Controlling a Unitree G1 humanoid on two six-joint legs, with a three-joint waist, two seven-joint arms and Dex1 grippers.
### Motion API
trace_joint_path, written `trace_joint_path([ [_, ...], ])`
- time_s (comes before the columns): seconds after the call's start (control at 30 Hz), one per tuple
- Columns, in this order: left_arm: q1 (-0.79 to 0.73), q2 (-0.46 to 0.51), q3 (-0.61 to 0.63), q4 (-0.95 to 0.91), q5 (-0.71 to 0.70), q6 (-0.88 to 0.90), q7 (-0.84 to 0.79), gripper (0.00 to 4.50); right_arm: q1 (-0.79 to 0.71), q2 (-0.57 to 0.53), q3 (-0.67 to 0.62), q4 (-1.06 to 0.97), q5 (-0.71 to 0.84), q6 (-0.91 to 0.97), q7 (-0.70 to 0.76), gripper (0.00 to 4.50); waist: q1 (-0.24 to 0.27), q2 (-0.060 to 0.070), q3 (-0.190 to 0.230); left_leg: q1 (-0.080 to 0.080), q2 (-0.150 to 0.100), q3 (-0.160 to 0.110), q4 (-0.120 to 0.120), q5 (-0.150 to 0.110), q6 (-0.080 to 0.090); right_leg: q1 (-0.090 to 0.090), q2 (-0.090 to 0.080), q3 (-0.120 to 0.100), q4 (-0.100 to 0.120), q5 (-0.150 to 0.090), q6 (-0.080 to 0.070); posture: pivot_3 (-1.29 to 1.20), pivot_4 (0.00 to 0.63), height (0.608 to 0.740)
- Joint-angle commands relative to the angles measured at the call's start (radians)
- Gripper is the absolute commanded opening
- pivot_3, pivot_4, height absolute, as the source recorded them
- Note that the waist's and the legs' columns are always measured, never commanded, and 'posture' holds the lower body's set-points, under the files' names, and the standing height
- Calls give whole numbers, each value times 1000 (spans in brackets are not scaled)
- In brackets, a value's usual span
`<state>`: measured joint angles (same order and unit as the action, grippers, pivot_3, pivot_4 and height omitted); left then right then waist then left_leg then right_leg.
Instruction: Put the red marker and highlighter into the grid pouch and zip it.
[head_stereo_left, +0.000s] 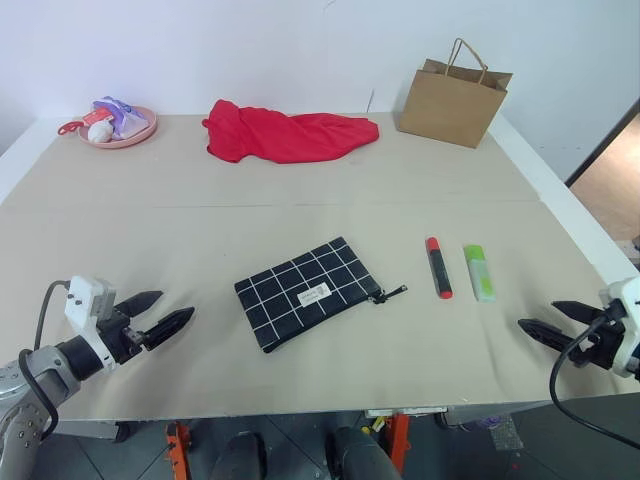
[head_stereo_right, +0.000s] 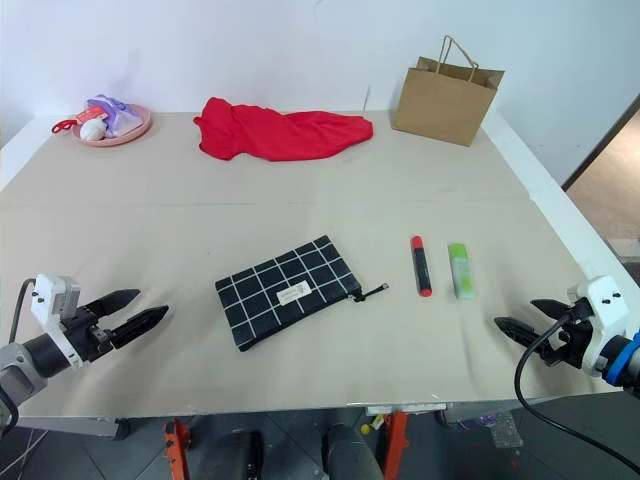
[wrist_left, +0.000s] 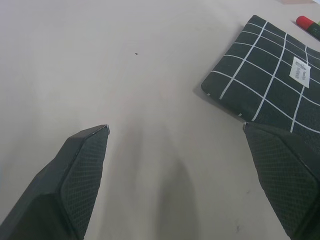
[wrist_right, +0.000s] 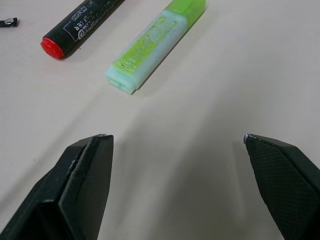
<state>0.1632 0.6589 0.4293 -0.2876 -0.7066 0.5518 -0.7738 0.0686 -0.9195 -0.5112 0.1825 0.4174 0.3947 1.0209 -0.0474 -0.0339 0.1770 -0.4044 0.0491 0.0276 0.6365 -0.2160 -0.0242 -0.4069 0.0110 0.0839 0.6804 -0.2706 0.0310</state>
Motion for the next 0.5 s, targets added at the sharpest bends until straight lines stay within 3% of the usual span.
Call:
trace_joint_path([
  [0.03, -12, 17, 13, -30, -7, -9, -10, 4429, -18, -27, -4, -6, -3, -11, 3, 4500, 0, 0, 0, 0, 0, 0, 0, 0, 0, 0, 0, 0, 0, 0, 0, 0, 150, 740],
  [0.23, -66, 17, 0, -1, -33, 7, -35, 4429, -37, -23, 14, -13, -4, -8, 4, 4500, 0, 0, 0, 0, 0, 0, 0, 0, 0, 0, 0, 0, 0, 1, 0, 0, 150, 740],
  [0.37, -142, -3, 43, 60, -137, 58, -35, 4429, -48, -27, 23, -16, -4, -8, 6, 4500, 0, 0, 0, 0, 0, 0, 1, 0, 0, 0, 0, 0, 0, 0, 0, 0, 150, 740],
  [0.5, -111, 26, 5, 46, -53, -45, -124, 4429, -64, -30, 34, -26, 1, 2, 16, 4500, -2, 0, 0, 0, 0, 0, 1, 0, 0, 0, 0, 0, 0, 0, 0, 0, 150, 740],
])
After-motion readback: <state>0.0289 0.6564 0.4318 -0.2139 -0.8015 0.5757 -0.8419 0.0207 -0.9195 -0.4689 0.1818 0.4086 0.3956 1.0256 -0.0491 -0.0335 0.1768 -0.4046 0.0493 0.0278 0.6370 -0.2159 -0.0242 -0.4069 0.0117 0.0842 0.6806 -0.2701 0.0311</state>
